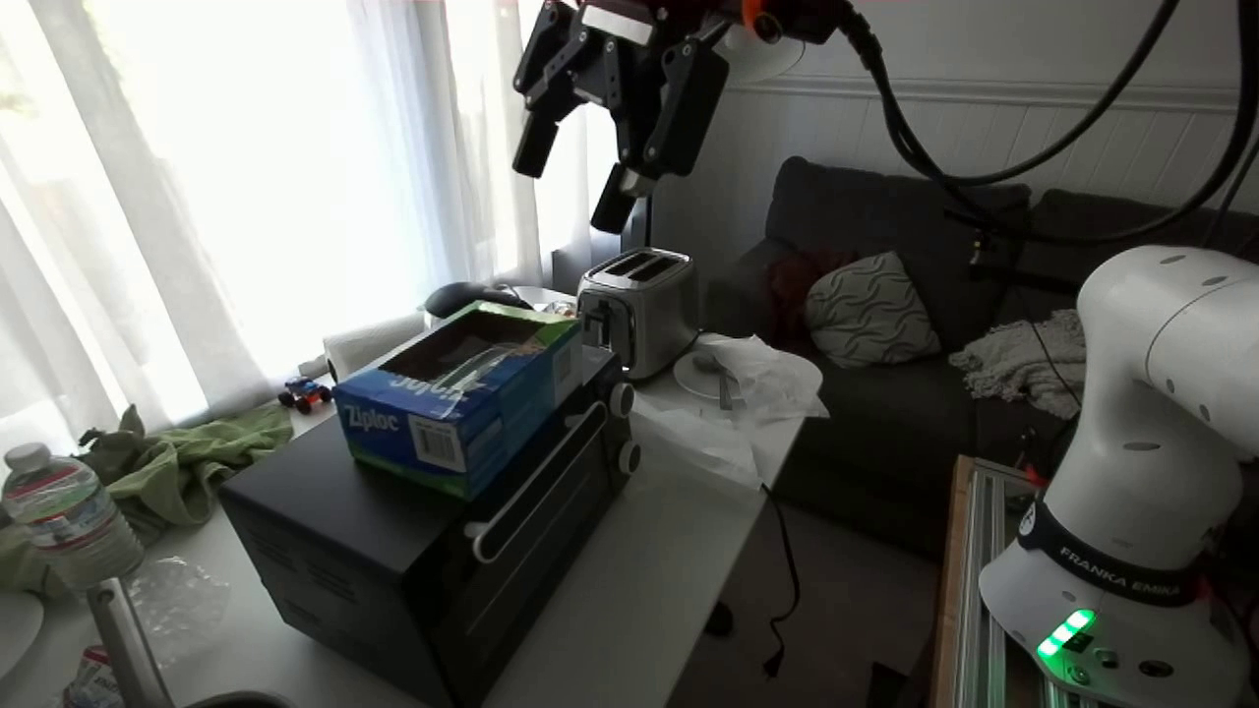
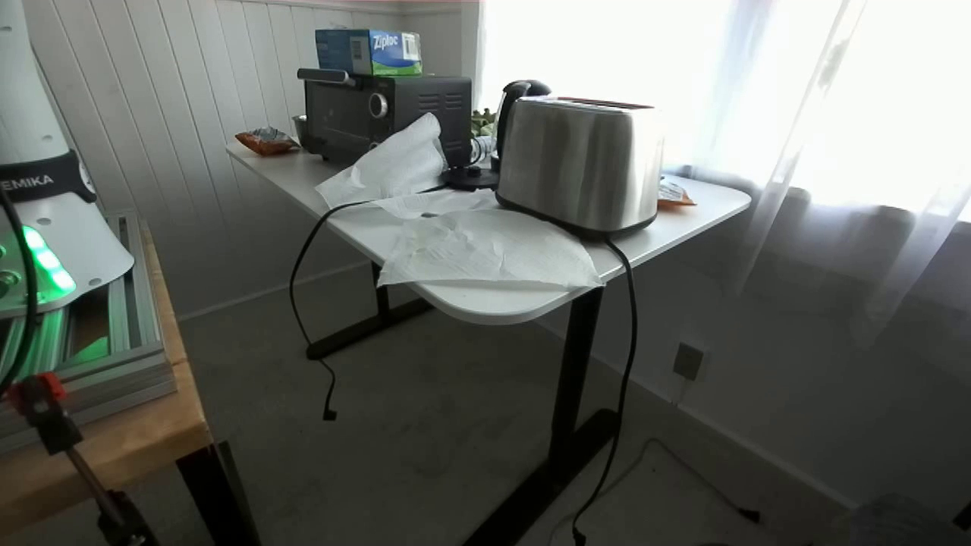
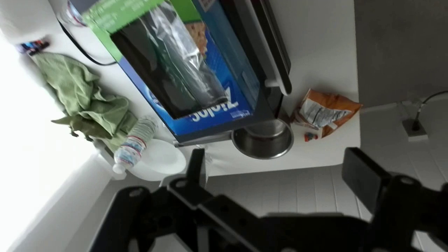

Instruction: Remove the white plastic from the box

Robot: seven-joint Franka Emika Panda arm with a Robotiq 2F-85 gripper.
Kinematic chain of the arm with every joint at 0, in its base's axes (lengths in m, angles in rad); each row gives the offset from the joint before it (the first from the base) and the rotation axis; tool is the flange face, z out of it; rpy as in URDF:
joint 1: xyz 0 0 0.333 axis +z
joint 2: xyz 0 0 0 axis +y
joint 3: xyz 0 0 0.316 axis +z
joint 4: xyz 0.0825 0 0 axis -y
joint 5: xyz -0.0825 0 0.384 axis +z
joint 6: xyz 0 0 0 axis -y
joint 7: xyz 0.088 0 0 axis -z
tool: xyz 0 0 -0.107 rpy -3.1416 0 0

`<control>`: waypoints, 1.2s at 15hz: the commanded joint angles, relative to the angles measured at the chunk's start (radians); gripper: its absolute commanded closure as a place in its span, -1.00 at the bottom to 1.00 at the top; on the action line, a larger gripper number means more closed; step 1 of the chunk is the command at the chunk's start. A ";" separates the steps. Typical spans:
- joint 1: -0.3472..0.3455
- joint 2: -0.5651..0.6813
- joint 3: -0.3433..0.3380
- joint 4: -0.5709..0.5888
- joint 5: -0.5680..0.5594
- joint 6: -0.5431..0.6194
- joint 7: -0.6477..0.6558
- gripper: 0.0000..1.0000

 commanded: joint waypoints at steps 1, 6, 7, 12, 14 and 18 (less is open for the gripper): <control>0.049 0.082 0.009 0.001 0.083 0.080 -0.075 -1.00; 0.038 0.216 0.040 0.034 0.085 0.163 -0.130 -1.00; 0.028 0.241 0.044 0.046 0.072 0.169 -0.137 -1.00; -0.028 0.331 0.052 0.098 0.023 0.165 -0.204 -1.00; -0.052 0.360 0.054 0.119 0.005 0.163 -0.233 -1.00; -0.086 0.415 0.063 0.155 -0.015 0.165 -0.287 -1.00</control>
